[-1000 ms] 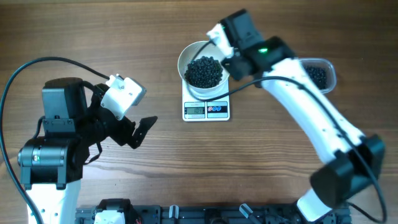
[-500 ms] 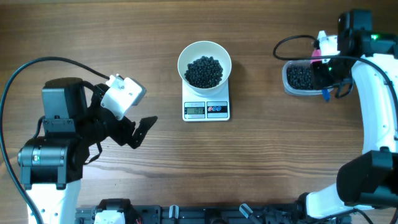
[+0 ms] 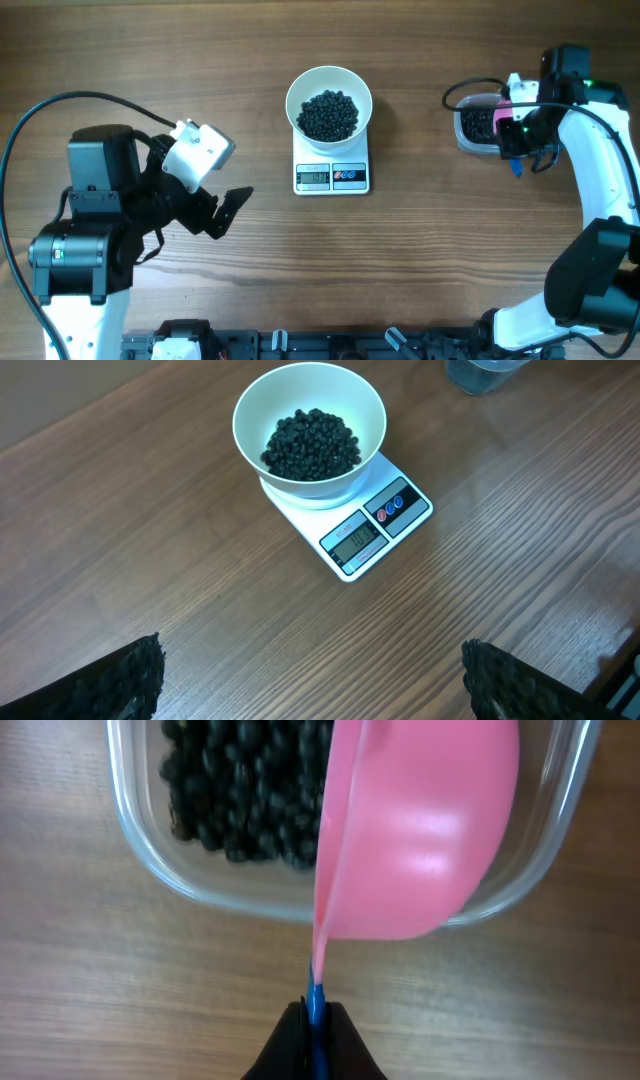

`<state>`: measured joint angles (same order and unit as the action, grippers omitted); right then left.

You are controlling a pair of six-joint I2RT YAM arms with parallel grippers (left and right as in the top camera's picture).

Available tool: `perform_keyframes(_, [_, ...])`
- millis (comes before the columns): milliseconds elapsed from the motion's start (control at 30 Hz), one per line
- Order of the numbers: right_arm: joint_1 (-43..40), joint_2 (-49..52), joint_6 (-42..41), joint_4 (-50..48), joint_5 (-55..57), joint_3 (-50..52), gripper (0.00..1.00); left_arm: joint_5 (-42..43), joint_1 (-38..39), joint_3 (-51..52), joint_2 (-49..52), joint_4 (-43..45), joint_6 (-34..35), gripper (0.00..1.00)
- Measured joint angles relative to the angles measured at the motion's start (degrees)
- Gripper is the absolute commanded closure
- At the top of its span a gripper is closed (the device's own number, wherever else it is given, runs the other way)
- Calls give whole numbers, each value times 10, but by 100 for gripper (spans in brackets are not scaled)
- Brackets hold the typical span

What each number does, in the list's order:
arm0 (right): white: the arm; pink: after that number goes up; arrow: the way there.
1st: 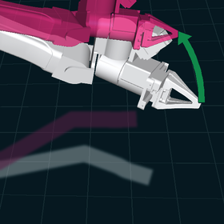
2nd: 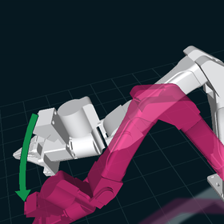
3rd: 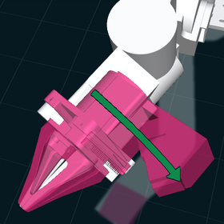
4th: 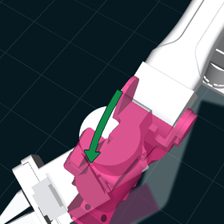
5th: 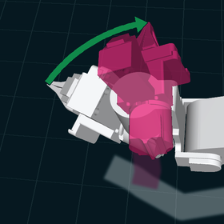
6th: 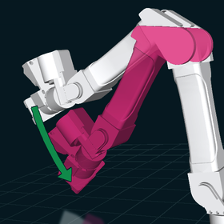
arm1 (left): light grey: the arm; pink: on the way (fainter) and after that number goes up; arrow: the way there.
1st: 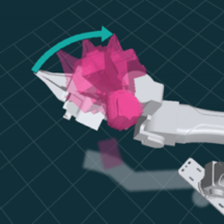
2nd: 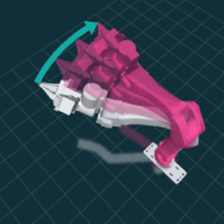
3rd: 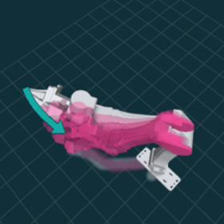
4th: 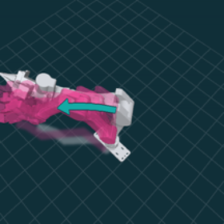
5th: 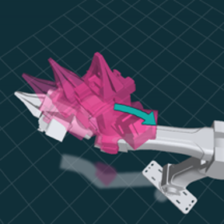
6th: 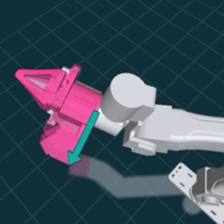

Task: Scoop item into bowl and weigh 150g on scale
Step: 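Return the empty scoop right to the bean tub, then dip the pink scoop into the black beans and fill it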

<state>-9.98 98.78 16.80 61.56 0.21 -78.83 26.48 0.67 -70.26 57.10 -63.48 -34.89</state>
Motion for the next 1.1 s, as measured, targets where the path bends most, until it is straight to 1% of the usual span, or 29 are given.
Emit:
perform_keyframes(67, [0,0,0,4,1,0,91,0,0,0,0,0,0,0])
perform_keyframes(167, [0,0,-2,-9,3,0,92,0,0,0,0,0,0,0])
perform_keyframes(267, [0,0,-2,-37,3,0,89,0,0,0,0,0,0,0])
perform_keyframes(367, [0,0,-2,-49,2,0,89,0,0,0,0,0,0,0])
perform_keyframes(433, [0,2,-2,-49,2,0,89,0,0,0,0,0,0,0])
perform_keyframes(533, [0,18,-3,-47,2,0,96,0,0,0,0,0,0,0])
perform_keyframes(633, [0,22,-2,-47,0,0,95,0,0,0,0,0,0,0])
perform_keyframes(733, [0,22,-7,-50,0,0,91,0,0,0,0,0,0,0])
perform_keyframes(767, [0,22,-11,-51,0,0,91,0,0,0,0,0,0,0])
perform_keyframes(800, [0,23,-16,-51,0,0,96,0,0,0,0,0,0,0])
perform_keyframes(967, [-1,23,-51,-52,-6,0,96,0,0,0,0,0,0,0])
perform_keyframes(1100, [-12,23,-54,-47,-27,-2,96,0,0,0,0,0,0,0])
